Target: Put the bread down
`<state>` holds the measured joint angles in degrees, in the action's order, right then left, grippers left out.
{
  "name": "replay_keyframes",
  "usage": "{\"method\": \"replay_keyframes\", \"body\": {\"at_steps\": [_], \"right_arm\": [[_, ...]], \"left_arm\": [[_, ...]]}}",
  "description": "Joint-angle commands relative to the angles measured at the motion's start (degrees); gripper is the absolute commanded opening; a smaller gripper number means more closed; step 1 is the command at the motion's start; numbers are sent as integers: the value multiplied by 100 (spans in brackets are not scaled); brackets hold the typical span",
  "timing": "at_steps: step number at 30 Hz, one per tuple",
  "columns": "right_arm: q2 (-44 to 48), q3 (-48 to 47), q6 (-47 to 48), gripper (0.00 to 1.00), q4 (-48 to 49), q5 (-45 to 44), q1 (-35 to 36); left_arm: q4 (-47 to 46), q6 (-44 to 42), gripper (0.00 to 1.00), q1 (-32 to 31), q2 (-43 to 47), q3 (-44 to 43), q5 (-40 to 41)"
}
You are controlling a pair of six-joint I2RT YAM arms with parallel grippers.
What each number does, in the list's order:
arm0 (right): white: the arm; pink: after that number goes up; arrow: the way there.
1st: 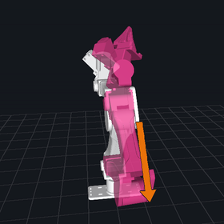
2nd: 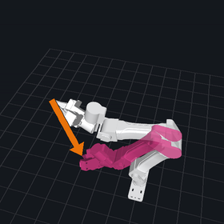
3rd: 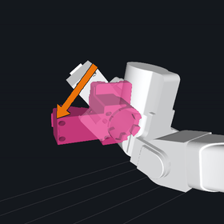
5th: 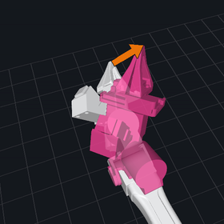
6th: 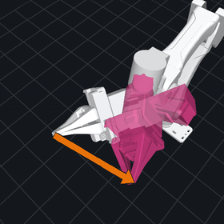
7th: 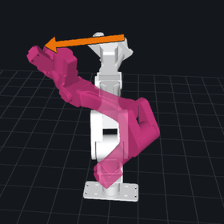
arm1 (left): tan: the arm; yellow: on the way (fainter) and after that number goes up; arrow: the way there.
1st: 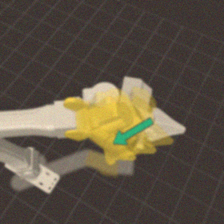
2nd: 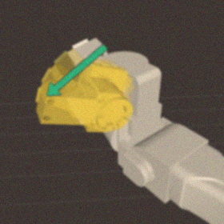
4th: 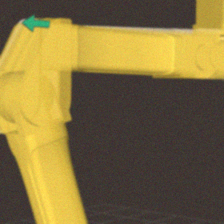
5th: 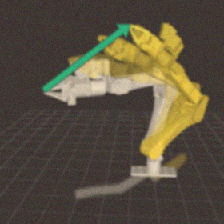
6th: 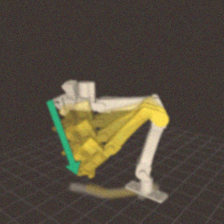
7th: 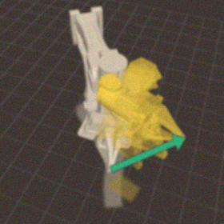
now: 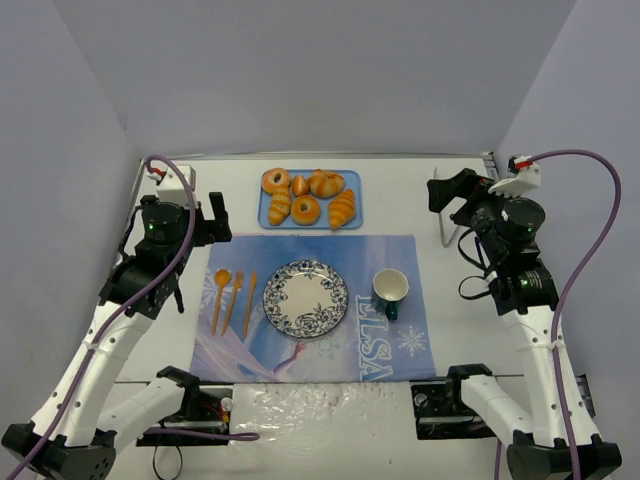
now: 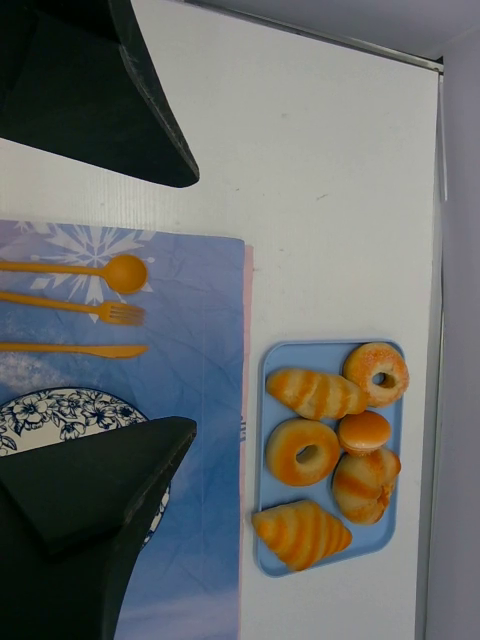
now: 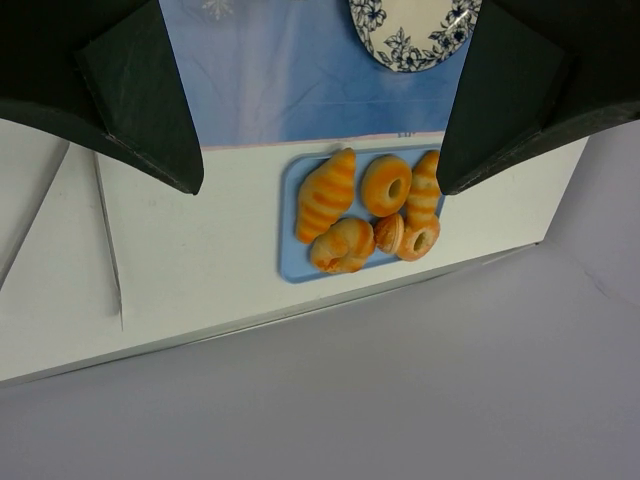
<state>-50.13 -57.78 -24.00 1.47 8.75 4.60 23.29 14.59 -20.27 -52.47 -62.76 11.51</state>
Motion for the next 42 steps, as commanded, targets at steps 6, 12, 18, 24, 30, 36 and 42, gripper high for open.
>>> {"method": "replay_keyframes", "body": {"at_steps": [6, 12, 18, 24, 30, 36, 42], "right_arm": [[-468, -457, 433, 100, -201, -639, 102], [-1452, -471, 826, 100, -542, -1793, 173], [-2540, -535, 1064, 100, -507, -2210, 127], [-3267, -940, 1114, 100, -499, -2015, -218], [-4121, -1273, 1189, 100, -390, -1802, -373], [-4827, -1390, 1312, 100, -57, -1429, -644], [-5227, -1381, 1248, 100, 346, -1279, -887]], "left_arm": [[-352, 53, 97, 23, -66, -316, -31], [-342, 79, 97, 50, -132, -316, -17], [-334, 88, 97, 58, -184, -316, -16], [-336, 88, 97, 78, -152, -324, -6], [-322, 52, 97, 94, -116, -312, 92], [-343, 18, 97, 85, -71, -280, 207], [-329, -9, 97, 85, -57, -276, 242]]}}
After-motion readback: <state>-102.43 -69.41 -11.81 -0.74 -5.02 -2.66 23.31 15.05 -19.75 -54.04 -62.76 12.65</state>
